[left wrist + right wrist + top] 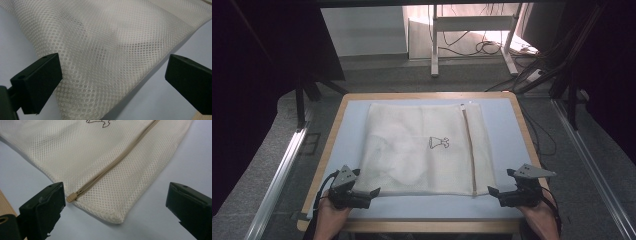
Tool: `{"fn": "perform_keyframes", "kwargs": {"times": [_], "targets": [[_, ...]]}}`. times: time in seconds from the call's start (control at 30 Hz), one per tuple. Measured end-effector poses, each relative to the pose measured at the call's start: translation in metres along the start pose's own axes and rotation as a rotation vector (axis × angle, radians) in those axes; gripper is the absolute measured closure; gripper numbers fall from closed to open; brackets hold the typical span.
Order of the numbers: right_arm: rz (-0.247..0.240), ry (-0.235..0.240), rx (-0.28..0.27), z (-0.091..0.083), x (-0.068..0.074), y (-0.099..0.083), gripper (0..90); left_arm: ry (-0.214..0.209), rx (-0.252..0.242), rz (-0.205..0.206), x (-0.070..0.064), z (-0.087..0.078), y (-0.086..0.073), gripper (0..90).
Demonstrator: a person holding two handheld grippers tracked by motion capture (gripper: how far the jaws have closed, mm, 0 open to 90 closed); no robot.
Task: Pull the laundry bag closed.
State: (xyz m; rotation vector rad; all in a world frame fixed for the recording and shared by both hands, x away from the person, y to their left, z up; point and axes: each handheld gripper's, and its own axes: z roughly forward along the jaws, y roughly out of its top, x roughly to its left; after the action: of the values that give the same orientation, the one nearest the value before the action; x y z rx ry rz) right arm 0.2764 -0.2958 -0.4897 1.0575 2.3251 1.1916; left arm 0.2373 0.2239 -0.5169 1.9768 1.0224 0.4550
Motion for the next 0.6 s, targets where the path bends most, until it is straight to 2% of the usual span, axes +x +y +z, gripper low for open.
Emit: {"fn": "perform_keyframes", "kwargs": {"times": [0.1, 0.4, 0.6], "targets": [[-0.024, 0.007, 0.011, 0.003, 0.003, 0.001, 2.8, 0.001, 0.003, 0.002, 0.0, 0.0, 0.0, 0.8], [-0.047, 0.02, 0.03, 0.008, 0.006, 0.003, 4.9, 0.004, 0.006, 0.006, -0.001, 0.0, 0.0, 0.8], [-0.064, 0.018, 0.043, 0.013, 0.008, 0.005, 5.2, -0.005, -0.001, -0.01, 0.002, -0.001, -0.001, 0.8]]}}
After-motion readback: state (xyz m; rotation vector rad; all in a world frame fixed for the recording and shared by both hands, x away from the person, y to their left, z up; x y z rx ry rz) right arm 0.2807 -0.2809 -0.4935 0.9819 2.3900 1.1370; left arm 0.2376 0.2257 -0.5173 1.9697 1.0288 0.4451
